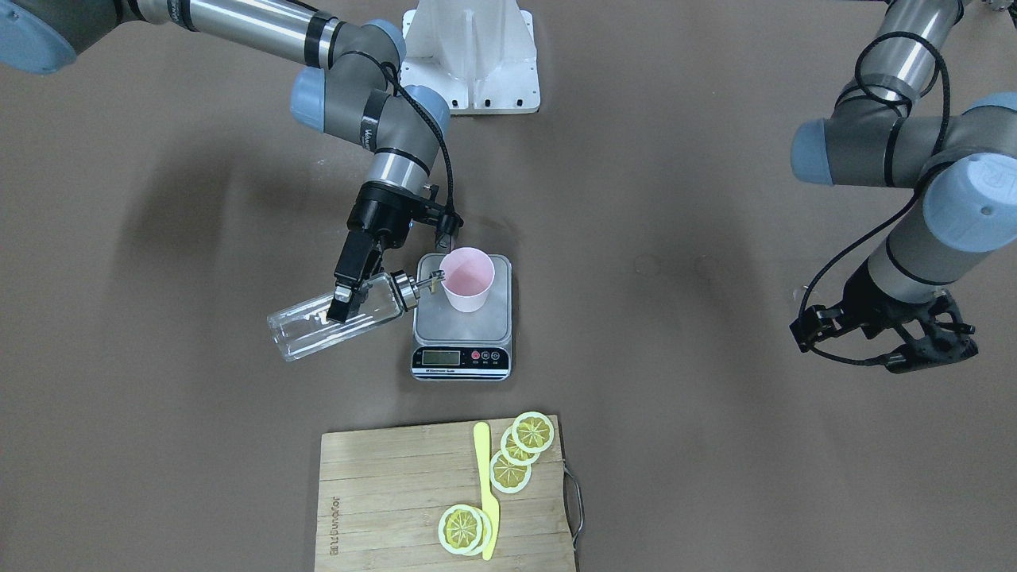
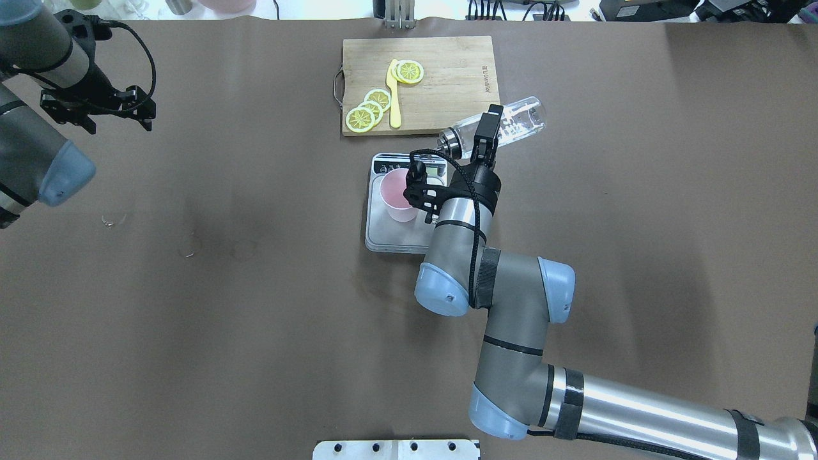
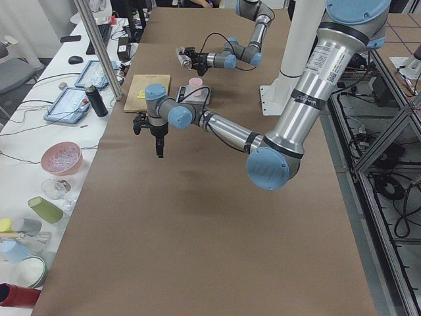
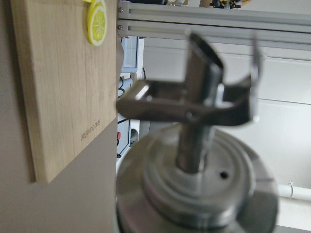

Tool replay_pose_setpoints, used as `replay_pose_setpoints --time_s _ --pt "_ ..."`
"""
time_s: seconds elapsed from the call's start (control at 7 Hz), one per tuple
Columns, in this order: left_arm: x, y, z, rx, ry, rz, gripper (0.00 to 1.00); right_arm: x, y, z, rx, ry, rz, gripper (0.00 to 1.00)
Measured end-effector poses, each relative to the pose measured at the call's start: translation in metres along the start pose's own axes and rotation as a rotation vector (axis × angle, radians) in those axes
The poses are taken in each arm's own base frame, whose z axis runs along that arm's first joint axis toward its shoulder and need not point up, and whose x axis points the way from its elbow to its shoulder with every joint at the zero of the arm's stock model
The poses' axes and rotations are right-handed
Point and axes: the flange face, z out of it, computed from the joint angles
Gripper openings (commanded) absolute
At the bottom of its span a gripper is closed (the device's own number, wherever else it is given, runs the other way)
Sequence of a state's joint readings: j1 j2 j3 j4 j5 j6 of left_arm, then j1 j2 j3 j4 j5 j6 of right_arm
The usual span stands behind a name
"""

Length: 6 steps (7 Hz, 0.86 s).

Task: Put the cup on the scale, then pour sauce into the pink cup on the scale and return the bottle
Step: 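Tilt the bottle spout over the pink cup with the right gripper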

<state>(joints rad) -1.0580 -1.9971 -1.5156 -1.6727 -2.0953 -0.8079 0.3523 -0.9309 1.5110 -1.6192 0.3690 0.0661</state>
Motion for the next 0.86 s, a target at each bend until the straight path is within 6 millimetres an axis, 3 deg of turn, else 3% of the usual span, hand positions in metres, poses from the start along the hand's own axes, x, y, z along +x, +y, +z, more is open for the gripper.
replay_pose_setpoints --time_s 0.86 --pt "-0.003 -0.001 0.002 -0.002 -0.004 -0.002 0.99 -0.008 0.006 -0.017 0.027 0.053 -0.012 0.0"
